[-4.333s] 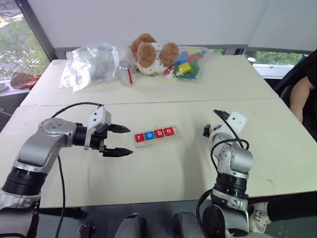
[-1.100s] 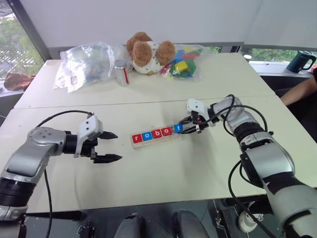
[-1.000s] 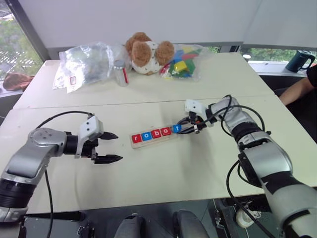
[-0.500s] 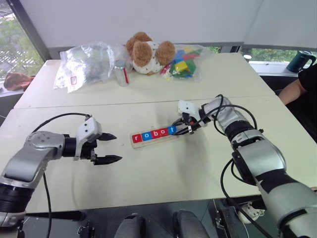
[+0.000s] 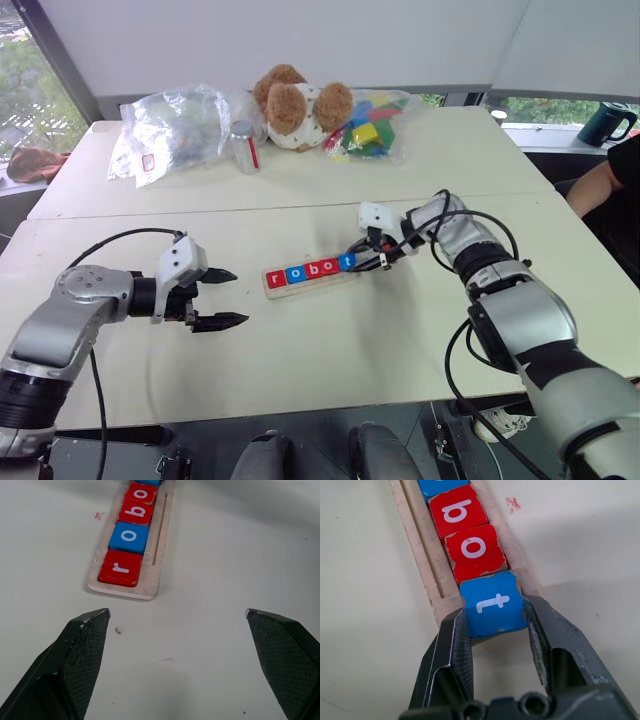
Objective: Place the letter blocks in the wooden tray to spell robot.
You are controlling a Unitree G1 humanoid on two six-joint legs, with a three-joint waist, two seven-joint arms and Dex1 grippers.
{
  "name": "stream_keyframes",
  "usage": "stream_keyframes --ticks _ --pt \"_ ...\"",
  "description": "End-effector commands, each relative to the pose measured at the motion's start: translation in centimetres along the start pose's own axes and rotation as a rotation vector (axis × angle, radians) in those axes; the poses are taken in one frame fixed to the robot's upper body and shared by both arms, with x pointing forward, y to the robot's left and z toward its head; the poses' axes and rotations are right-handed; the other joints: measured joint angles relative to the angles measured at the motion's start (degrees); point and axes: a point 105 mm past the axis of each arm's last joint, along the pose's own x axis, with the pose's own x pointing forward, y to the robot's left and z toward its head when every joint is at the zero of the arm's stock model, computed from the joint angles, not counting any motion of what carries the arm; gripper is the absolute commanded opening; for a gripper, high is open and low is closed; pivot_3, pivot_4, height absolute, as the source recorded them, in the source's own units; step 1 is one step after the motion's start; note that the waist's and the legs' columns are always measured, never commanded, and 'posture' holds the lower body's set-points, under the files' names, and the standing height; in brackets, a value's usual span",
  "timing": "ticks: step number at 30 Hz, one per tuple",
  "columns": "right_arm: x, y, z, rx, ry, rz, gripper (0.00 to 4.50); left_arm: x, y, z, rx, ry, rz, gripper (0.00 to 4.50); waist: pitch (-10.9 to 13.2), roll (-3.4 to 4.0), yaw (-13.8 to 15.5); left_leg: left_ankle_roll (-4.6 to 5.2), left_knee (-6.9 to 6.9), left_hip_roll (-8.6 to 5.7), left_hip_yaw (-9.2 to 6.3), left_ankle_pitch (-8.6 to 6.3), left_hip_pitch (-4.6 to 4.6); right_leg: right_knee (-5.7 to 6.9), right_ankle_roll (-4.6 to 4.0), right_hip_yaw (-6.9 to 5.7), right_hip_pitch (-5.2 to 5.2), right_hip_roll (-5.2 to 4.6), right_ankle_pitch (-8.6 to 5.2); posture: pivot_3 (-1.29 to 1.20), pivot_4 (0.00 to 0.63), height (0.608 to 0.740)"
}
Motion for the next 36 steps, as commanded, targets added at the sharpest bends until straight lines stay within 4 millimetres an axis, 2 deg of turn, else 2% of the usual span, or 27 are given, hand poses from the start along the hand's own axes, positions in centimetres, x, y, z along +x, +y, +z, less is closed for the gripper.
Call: stream_keyframes --ticks 1,2,3,7,14,19,24,36 --pt "-0.3 -0.7 1.1 -0.048 -0.009 -0.023 1.13 -0.3 0.1 1.4 0.043 -0.036 0.013 4.50 0.00 0.00 0.00 0.00 0.00 0.00 0.00 0.00 0.00 0.00 0.00 0.00 0.00 0.00 0.00 0.00 0.150 0.740" --pt "-0.2 -0.7 1.2 -0.050 -0.009 -0.025 2.21 -0.3 0.0 1.3 0.042 -0.036 0.013 4.50 0.00 0.00 0.00 0.00 0.00 0.00 0.00 0.00 0.00 0.00 0.00 0.00 0.00 0.00 0.00 0.00 0.150 0.740" --pt "-0.2 -0.8 1.2 -0.055 -0.011 -0.028 2.48 -0.3 0.0 1.3 0.041 -0.036 0.014 4.50 0.00 0.00 -0.01 0.00 0.00 0.00 0.00 0.00 0.00 0.00 0.00 0.00 0.00 0.00 0.00 0.00 0.150 0.740" --pt "-0.3 -1.0 1.6 -0.069 -0.026 -0.044 4.45 -0.3 0.1 1.2 0.037 -0.036 0.016 4.50 0.00 0.00 -0.01 0.00 0.00 0.00 0.00 0.00 0.00 0.00 0.00 0.00 0.00 0.00 0.00 0.00 0.150 0.740" --pt "-1.7 -1.6 2.1 -0.082 -0.064 -0.076 4.45 -0.1 0.3 1.3 0.037 -0.040 0.011 4.50 0.00 0.00 0.03 0.00 0.00 0.00 0.00 0.00 0.00 0.00 0.00 0.00 0.00 0.00 0.00 0.00 0.150 0.740" --pt "-2.7 -1.8 1.8 0.012 -0.131 -0.102 4.45 0.1 0.4 1.4 0.037 -0.044 0.006 4.50 0.00 0.00 0.00 0.00 0.00 0.00 0.00 0.00 0.00 0.00 0.00 0.00 0.00 0.00 0.00 0.00 0.150 0.740" --pt "-1.9 -1.0 0.9 0.022 -0.122 -0.075 4.45 0.5 0.5 1.6 0.038 -0.050 -0.004 4.50 0.00 0.00 0.00 0.00 0.00 0.00 0.00 0.00 0.00 0.00 0.00 0.00 0.00 0.00 0.00 0.00 0.150 0.740" --pt "-0.2 -0.2 0.9 -0.011 -0.062 -0.006 4.45 0.2 0.3 1.6 0.033 -0.047 -0.003 4.50 0.00 0.00 0.04 -0.01 0.01 0.00 0.00 0.01 0.00 0.05 0.00 0.00 -0.01 0.00 0.00 0.00 0.150 0.740"
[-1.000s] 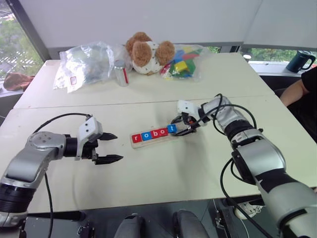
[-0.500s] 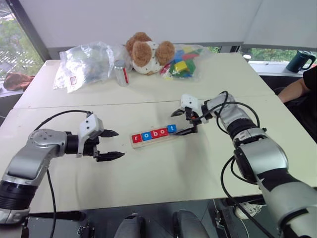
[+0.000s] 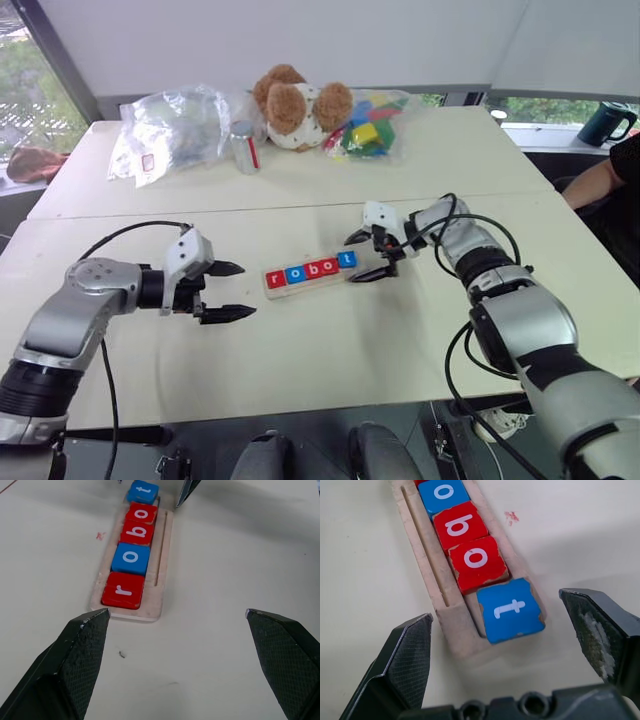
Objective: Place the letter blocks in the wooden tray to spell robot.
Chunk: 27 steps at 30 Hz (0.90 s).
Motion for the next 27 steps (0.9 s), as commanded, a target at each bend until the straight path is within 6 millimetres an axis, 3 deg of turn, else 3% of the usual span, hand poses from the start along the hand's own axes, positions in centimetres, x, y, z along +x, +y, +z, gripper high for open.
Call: stream_keyframes --ticks 1,27 --pt "-0.13 -0.34 0.90 -0.051 0.013 0.009 4.45 -0.56 -0.09 0.72 0.027 -0.012 0.014 4.50 0.00 0.00 0.00 0.00 0.00 0.00 0.00 0.00 0.00 0.00 0.00 0.00 0.00 0.00 0.00 0.00 0.150 0.740" --pt "-0.28 0.42 1.45 -0.071 -0.039 0.072 4.45 -0.35 0.13 0.30 0.010 -0.015 0.023 4.50 0.00 0.00 -0.04 0.00 0.00 0.00 -0.01 0.00 0.01 0.02 0.00 0.00 -0.01 0.00 0.00 0.00 0.150 0.740"
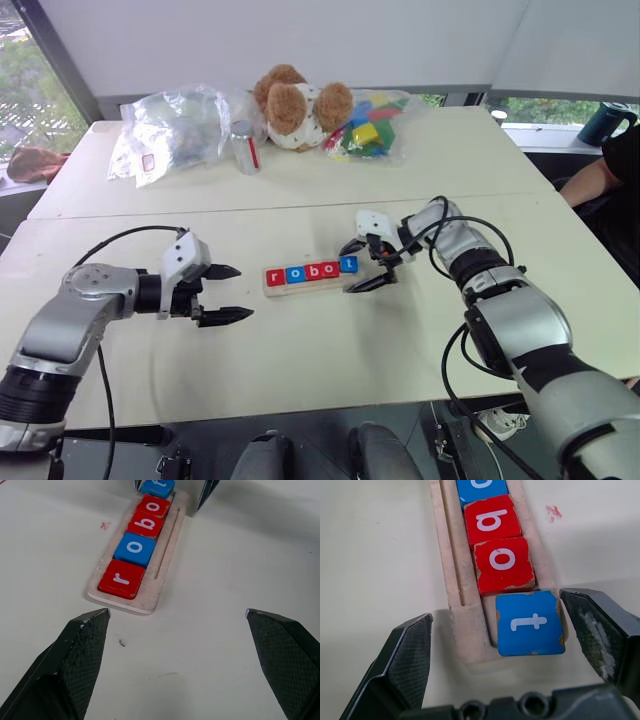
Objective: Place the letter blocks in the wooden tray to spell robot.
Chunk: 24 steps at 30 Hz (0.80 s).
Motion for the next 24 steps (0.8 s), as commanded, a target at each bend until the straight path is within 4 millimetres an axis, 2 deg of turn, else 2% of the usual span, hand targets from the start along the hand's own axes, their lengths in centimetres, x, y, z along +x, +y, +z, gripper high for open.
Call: stream_keyframes --ticks 1,7,14,24 --pt "-1.1 -0.7 1.2 -0.042 -0.045 -0.039 4.45 -0.1 0.1 0.8 0.033 -0.018 -0.005 4.50 0.00 0.00 0.00 0.00 0.00 0.00 0.00 0.00 0.00 0.00 0.00 0.00 0.00 0.00 0.00 0.00 0.150 0.740" --pt "-1.5 -0.7 0.8 -0.028 -0.043 -0.050 4.45 0.1 0.1 0.9 0.036 -0.019 -0.011 4.50 0.00 0.00 0.00 0.00 0.00 0.00 0.00 0.00 0.00 0.00 0.00 0.00 0.00 0.00 0.00 0.00 0.150 0.740" --pt "-1.0 0.0 -0.1 -0.014 -0.031 -0.023 4.45 0.2 0.2 0.9 0.040 -0.021 -0.015 4.50 0.00 0.00 0.00 0.00 0.01 0.00 0.00 0.00 -0.01 0.00 0.00 0.00 0.00 0.00 0.00 0.00 0.150 0.740" --pt "-1.1 -0.2 1.0 -0.028 -0.075 -0.019 4.45 0.1 0.3 0.7 0.032 -0.015 -0.013 4.50 0.00 0.00 0.02 0.00 0.01 0.00 -0.01 0.00 0.00 0.01 0.00 0.00 0.00 0.00 0.00 0.00 0.150 0.740"
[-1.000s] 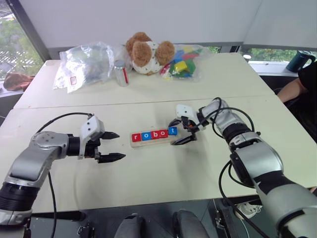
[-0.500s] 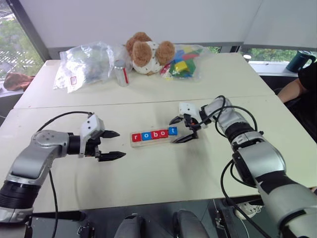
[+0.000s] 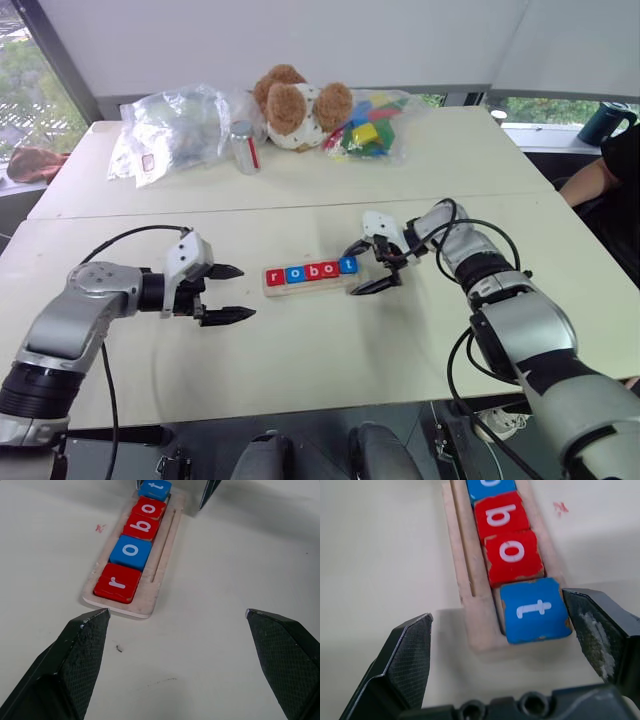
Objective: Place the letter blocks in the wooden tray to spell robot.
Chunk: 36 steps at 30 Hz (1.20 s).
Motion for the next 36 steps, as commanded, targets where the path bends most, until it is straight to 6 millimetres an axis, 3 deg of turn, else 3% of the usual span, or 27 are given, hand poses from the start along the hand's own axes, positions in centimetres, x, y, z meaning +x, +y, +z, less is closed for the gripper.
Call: stream_keyframes --ticks 1,14,17,22,26,30,36 --pt "-0.6 -0.5 1.1 -0.033 -0.040 -0.023 4.45 -0.3 0.2 0.7 0.029 -0.013 0.010 4.50 0.00 0.00 0.00 0.00 0.00 0.00 0.00 0.00 0.00 0.00 0.00 0.00 0.00 0.00 0.00 0.00 0.150 0.740" --pt "-0.5 -0.4 1.1 -0.028 -0.072 -0.046 4.45 -0.1 0.6 0.7 0.029 -0.016 0.013 4.50 0.00 0.00 -0.01 0.00 0.00 0.00 -0.01 0.00 0.00 0.00 0.00 0.00 0.00 0.00 0.00 0.00 0.150 0.740" --pt "-1.3 -1.6 1.9 -0.041 -0.095 -0.130 4.45 -0.1 0.6 0.7 0.029 -0.017 0.013 4.50 0.00 0.00 -0.01 0.00 0.00 0.00 -0.01 0.00 0.00 0.01 0.00 0.00 -0.01 0.00 0.00 0.00 0.150 0.740" --pt "-4.4 -3.9 3.8 -0.011 -0.218 -0.323 4.45 -0.3 0.4 0.5 0.026 -0.016 0.016 4.50 0.00 0.00 0.10 0.00 0.00 0.00 -0.01 0.00 -0.01 0.00 0.00 0.00 -0.01 -0.01 0.00 0.00 0.150 0.740" --pt "-6.6 -4.1 2.4 0.050 -0.247 -0.480 4.45 -0.7 0.3 0.4 0.023 -0.014 0.022 4.50 -0.01 -0.01 0.28 0.00 0.00 0.00 -0.06 0.00 -0.02 0.00 0.00 -0.02 -0.01 -0.03 0.00 0.00 0.150 0.740" --pt "-7.9 -3.8 -0.2 0.074 -0.163 -0.669 4.45 -0.9 0.7 1.0 0.026 -0.027 0.029 4.50 -0.01 -0.01 0.57 0.01 -0.01 -0.01 -0.09 -0.01 -0.05 -0.03 0.00 -0.05 0.01 -0.08 0.00 0.00 0.150 0.740" --pt "-6.4 -1.8 -2.3 0.112 -0.116 -0.689 4.45 -0.5 0.9 2.0 0.045 -0.038 0.001 4.50 -0.01 -0.01 0.09 0.02 0.05 -0.03 -0.06 0.00 -0.11 -0.06 0.00 -0.04 -0.02 -0.07 0.00 0.00 0.150 0.740"
